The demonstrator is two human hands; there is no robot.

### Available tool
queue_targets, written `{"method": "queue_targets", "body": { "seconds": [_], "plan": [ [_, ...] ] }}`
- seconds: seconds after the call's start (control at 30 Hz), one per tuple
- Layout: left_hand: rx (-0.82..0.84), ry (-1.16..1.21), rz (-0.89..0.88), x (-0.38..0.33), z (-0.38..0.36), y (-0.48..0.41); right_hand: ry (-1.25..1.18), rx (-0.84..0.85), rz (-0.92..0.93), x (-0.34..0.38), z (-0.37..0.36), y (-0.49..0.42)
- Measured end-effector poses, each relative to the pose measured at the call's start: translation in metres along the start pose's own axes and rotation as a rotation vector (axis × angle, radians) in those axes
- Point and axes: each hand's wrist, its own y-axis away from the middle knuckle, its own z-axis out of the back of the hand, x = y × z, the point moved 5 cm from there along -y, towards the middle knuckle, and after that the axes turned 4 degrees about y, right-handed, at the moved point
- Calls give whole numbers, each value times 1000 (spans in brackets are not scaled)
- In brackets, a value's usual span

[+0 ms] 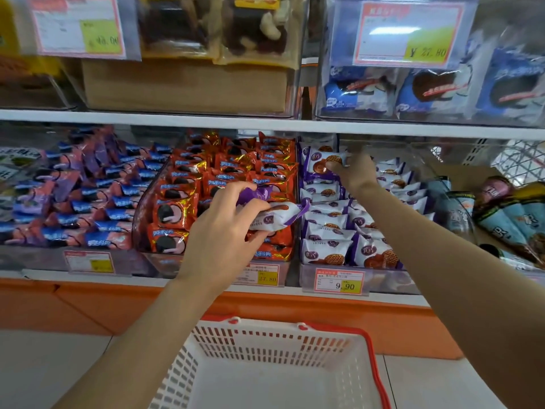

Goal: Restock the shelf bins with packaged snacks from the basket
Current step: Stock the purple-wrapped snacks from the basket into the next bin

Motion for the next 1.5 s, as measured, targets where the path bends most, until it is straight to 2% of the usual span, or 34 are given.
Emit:
{"method": "queue_targets", "body": {
  "seconds": [0.07,0.23,0.33,0.43,0.5,0.63,0.7,0.77,0.87,1.1,1.33,1.5],
  "plan": [
    [-4,-1,5,1,1,0,27,-11,-31,-1,-3,-6],
    [1,33,40,2,7,-1,170,14,50,6,-8,-3],
    [-42,141,106,5,14,-3,272,-70,147,15,2,20],
    [-75,210,163,4,17,-7,8,-109,277,27,18,68],
    [-43,256,206,1,16,-10,-208,50,321,33,22,101],
    [123,454,307,-7,6,-14,-424,499,325,39,26,146],
    [177,511,318,-11,1,-18,-516,595,276,40,30,157],
    [248,534,323,-13,-5,-20,-582,561,214,38,35,159],
    [301,557,319,-15,-13,-19,-498,524,176,29,35,154],
    [218,521,289,-21,-10,-22,-470,547,66,12,27,154],
    [94,543,265,-10,6,-22,-684,366,-219,-16,33,133],
    [69,661,332,-7,7,-17,-592,257,-161,-17,46,118]
  ]
}}
